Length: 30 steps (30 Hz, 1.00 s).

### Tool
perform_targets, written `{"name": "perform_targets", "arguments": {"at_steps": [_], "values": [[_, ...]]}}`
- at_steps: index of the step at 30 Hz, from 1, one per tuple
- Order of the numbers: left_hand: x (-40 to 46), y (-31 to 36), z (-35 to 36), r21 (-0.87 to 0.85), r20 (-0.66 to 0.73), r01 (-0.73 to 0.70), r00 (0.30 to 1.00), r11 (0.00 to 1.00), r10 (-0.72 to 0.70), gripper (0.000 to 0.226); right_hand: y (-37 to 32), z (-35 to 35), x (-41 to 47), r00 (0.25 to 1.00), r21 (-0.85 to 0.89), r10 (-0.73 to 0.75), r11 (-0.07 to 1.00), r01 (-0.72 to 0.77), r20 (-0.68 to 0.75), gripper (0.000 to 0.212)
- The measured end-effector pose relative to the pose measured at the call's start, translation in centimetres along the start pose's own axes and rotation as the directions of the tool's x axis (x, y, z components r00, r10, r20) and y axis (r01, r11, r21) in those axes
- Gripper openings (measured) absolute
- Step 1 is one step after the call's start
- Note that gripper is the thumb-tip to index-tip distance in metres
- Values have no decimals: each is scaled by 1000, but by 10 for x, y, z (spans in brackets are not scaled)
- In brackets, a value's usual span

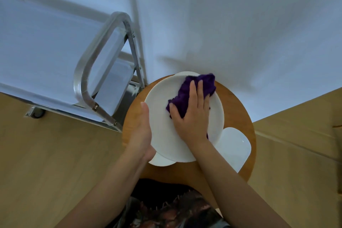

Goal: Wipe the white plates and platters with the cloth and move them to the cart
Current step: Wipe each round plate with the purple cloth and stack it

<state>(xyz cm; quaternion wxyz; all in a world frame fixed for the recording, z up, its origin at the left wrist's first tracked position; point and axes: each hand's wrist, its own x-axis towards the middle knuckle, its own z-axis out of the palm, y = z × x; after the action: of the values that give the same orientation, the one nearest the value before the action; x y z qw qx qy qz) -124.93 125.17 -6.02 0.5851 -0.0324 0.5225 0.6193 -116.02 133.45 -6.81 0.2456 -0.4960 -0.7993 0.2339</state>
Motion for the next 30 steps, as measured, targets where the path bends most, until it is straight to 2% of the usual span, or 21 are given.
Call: {"name": "perform_targets", "arguments": {"at_steps": [4,6,8,13,15,17,19,21,25,28,30], "values": [[-8,11,17,-53,16,-102,995,993,103,76,-26,-10,9,986,178,-162,972,154,30,71],[-11,13,22,-111,-16,-165,986,980,164,62,-37,-15,5,949,229,-295,937,264,114,64],[-14,16,23,-189,-56,-181,983,965,173,55,-45,-20,-2,900,293,-373,907,302,227,57],[-13,30,19,-288,-89,-92,994,953,68,64,-35,-45,-9,757,399,-392,897,190,522,55],[-15,37,21,-263,-55,-53,998,963,40,68,-21,-60,-12,692,359,-411,905,230,593,55],[-13,43,19,-207,27,-49,998,977,56,73,-5,-75,-13,666,287,-409,912,292,624,56],[-14,50,17,-144,100,-87,990,986,102,73,13,-88,-9,676,190,-378,922,337,633,58],[-14,52,15,-73,86,-108,990,992,114,72,28,-100,-4,694,75,-344,919,387,633,58],[-15,55,25,-14,31,-99,995,995,99,81,35,-102,0,778,-101,-443,838,536,446,56],[-22,61,32,51,23,-138,990,989,137,86,29,-96,-2,870,-156,-392,879,450,300,49],[-24,64,31,105,-22,-123,992,987,126,90,21,-97,-5,924,-84,-363,924,374,124,39]]}}
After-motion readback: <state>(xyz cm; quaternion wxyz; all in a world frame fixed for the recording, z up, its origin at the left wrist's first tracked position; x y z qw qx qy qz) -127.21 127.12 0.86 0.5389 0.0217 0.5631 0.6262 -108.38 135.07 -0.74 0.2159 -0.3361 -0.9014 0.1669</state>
